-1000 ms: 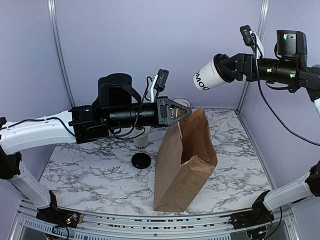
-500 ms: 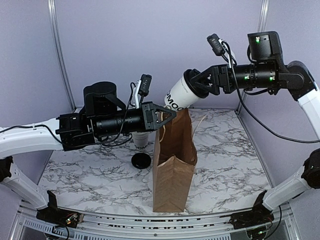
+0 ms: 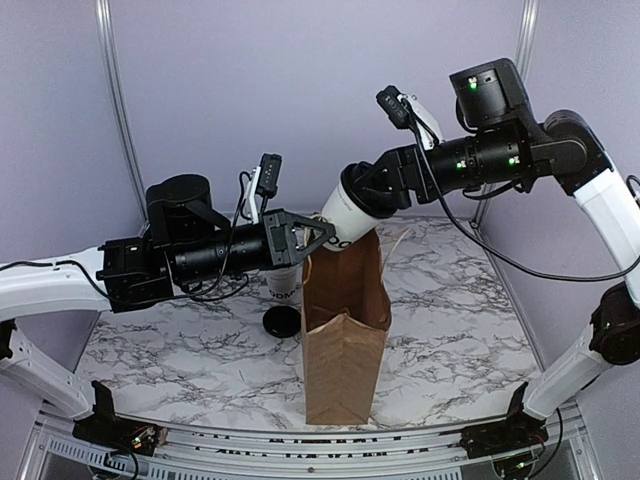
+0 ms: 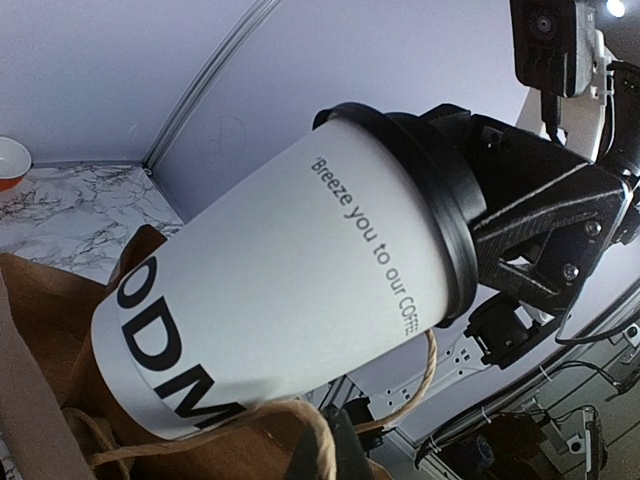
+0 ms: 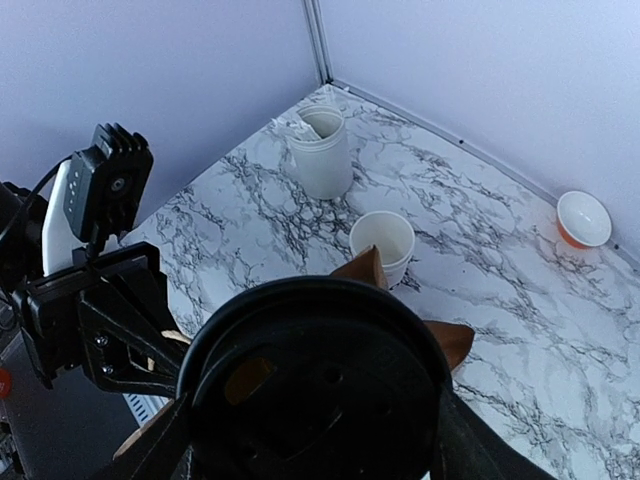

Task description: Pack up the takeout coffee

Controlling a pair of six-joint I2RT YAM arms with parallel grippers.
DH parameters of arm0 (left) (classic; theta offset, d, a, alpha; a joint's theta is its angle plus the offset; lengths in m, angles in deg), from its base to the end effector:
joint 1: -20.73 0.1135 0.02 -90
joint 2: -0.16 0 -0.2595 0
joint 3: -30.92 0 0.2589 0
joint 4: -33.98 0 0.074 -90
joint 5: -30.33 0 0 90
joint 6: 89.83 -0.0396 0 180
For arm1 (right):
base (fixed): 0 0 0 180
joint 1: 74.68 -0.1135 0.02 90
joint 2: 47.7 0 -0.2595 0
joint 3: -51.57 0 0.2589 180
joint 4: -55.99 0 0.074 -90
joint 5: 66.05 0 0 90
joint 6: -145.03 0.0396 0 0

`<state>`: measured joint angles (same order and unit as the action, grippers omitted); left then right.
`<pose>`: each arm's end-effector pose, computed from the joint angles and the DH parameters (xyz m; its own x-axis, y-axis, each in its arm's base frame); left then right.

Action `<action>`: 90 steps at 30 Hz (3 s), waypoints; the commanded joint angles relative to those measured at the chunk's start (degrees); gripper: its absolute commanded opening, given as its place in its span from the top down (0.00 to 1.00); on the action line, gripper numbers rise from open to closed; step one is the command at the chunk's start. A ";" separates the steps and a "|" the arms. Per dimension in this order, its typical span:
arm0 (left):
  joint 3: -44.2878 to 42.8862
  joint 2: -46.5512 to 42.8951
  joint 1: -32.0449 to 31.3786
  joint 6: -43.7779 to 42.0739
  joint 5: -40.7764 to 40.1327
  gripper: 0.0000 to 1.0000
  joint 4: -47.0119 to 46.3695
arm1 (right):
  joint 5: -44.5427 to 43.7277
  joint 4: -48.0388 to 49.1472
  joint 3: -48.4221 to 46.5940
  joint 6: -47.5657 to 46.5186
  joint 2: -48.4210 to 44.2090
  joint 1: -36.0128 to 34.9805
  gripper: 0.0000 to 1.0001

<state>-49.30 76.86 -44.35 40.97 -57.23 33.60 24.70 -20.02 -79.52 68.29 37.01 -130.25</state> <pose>0.1384 -0.3018 0.3897 -0.5820 -0.2966 -0.7571 0.7182 0.2492 -0.6497 0.1542 0.2258 0.5032 -0.4627 -0.2694 -0.8446 -0.7449 0.6347 0.2057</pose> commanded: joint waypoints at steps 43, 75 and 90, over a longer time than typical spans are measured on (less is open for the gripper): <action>11.95 -8.93 -1.28 3.16 -7.31 1.00 -10.49 | -6.84 -14.39 0.16 18.11 15.21 -8.70 0.58; 15.23 -11.59 -1.33 3.94 -12.94 1.00 -8.98 | -3.68 -9.52 17.55 22.95 11.36 -9.62 0.61; 14.81 -11.10 -1.35 2.58 -12.32 1.00 -8.98 | -0.76 -10.03 20.48 21.84 12.63 -9.64 0.61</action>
<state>-34.66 66.50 -45.33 44.73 -69.25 25.01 20.64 -29.05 -60.55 89.95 48.99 -139.27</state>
